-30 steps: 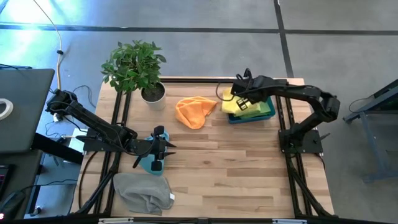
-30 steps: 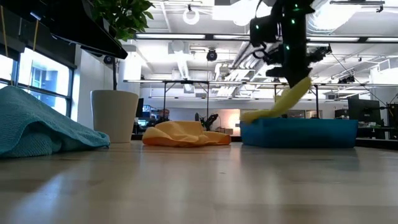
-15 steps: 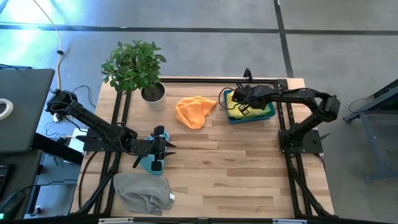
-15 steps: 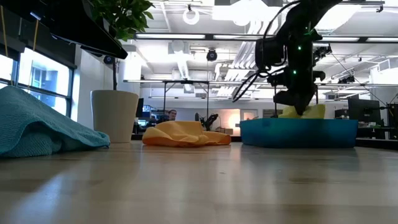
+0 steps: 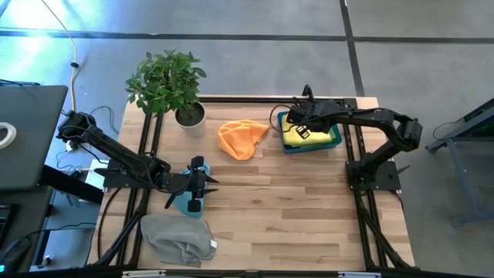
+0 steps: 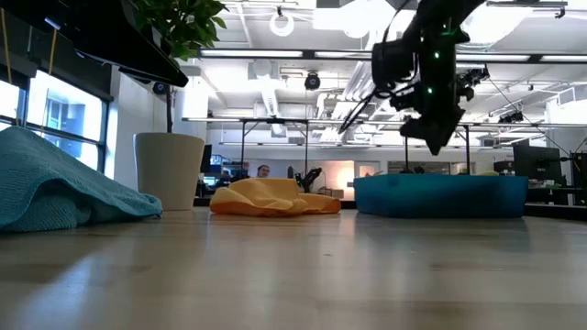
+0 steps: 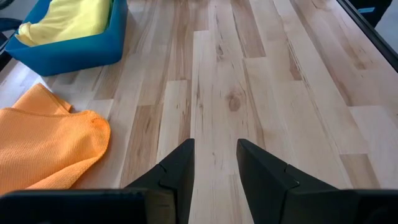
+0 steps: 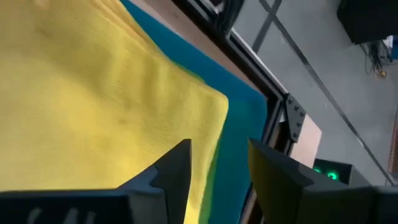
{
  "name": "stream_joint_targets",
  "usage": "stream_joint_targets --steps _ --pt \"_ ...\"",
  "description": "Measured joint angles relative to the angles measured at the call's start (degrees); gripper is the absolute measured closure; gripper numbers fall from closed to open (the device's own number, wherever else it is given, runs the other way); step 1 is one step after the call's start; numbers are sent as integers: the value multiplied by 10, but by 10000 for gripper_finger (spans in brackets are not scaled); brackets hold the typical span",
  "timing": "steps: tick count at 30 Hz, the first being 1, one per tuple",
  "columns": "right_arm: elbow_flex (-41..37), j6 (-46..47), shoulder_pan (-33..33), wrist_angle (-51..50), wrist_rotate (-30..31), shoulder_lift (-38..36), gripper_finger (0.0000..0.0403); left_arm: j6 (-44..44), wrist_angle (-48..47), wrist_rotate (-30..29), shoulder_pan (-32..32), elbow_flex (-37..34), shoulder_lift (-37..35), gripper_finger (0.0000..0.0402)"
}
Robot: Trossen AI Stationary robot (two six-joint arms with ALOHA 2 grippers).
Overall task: Fold microfiber towels
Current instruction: Put the yellow microfiber cloth into the blue bin, then fold the orange microfiber cloth
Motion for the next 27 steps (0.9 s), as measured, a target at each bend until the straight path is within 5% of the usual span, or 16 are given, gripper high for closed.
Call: stream_joint_targets --steps 8,17,27 --pt "26 9 81 0 1 -1 275 0 0 0 0 0 0 291" --pt "26 77 260 12 9 -1 294 0 0 0 0 0 0 291" --pt "26 32 422 220 14 -1 297 0 18 -1 0 0 0 291"
